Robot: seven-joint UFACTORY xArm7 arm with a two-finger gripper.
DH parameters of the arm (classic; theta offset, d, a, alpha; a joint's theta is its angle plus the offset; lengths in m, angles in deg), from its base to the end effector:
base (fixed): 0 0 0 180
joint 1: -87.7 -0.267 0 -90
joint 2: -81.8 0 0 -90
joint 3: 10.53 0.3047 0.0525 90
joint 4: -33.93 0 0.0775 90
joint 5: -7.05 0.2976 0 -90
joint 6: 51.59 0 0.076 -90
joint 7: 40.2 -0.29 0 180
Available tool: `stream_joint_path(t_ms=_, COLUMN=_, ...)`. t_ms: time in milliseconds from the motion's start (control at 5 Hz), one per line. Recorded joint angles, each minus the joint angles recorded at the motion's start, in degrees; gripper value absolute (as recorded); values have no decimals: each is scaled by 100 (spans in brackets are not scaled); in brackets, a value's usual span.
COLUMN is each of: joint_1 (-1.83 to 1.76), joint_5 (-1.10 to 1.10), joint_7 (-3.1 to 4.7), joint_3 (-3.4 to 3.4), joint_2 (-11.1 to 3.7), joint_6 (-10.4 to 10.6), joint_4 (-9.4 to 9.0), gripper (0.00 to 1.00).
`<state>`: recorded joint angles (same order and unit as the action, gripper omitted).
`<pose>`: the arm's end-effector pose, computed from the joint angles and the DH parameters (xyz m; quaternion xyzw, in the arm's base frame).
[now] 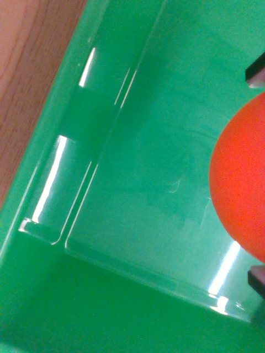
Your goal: Pick fruit
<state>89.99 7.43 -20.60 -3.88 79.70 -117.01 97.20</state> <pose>0.4147 0.0334 0.1992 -0.9778 -0.2060 0.0360 0.0099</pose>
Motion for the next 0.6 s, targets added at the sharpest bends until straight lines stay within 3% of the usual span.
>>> stream_joint_path(t_ms=200, joint_1=0, joint_5=0, joint_7=0, joint_3=0, joint_2=0, joint_6=0, joint_4=0, gripper=100)
stream_joint_path(t_ms=400, joint_1=5, joint_5=16, joint_7=10, joint_3=3, joint_2=115, joint_6=-260, joint_4=145, gripper=100)
stream_joint_path(t_ms=600, joint_1=5, joint_5=16, joint_7=10, joint_3=3, joint_2=115, joint_6=-260, joint_4=145, gripper=100)
